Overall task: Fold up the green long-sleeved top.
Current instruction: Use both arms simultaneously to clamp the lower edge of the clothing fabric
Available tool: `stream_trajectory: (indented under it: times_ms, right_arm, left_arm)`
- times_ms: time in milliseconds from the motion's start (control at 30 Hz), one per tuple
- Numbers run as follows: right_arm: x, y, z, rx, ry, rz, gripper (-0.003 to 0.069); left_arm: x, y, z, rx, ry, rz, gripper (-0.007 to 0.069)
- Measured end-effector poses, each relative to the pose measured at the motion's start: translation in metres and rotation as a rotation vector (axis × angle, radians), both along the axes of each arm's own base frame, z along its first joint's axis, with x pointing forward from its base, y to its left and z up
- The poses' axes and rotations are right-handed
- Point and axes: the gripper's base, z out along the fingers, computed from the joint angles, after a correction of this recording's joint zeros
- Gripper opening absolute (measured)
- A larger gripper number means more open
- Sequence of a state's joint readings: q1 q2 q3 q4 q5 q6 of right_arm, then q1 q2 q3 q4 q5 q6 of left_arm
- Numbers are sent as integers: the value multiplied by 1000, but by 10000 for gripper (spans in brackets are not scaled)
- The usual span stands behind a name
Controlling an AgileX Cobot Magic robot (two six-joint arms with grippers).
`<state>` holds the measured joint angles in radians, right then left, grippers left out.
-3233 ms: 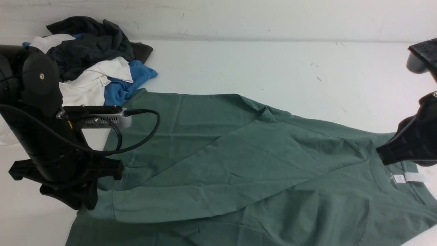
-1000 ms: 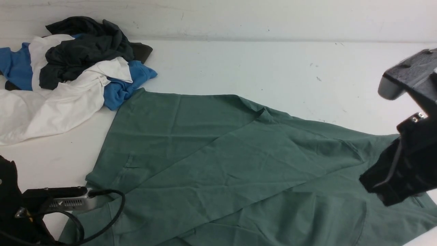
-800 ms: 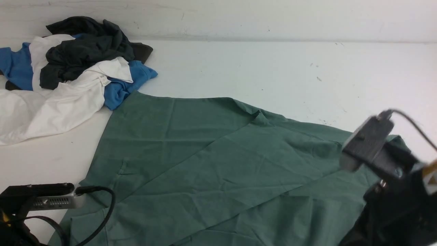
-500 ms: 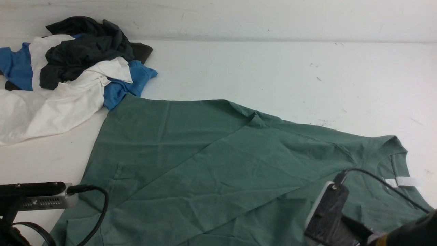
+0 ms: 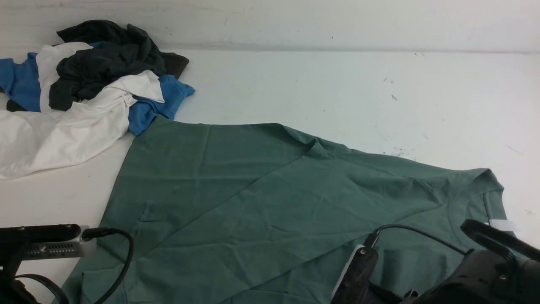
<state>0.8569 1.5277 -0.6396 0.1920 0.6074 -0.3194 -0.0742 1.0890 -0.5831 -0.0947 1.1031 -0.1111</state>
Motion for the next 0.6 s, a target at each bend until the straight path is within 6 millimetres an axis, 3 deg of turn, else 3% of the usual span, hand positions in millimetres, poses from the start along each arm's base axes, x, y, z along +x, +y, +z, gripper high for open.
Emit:
stream_trajectory:
  times_ms: [67, 167, 233, 400, 600]
  right_arm:
    - [-1, 0, 0, -7, 10, 1, 80]
    - [-6, -5, 3, -33, 46, 3, 19]
    - [-9, -7, 7, -44, 65, 2, 18]
    - [-25, -24, 44, -7, 44, 7, 16]
    - [-21, -40, 96, 32, -162, -64, 16]
  left_arm:
    - [0, -1, 0, -13, 0, 7, 19]
    - [-3, -4, 3, -43, -1, 16, 19]
    - [-7, -4, 6, -54, 1, 18, 19]
    - [-25, -5, 27, -80, -63, 26, 19]
    - [-13, -4, 76, -90, -237, 85, 19]
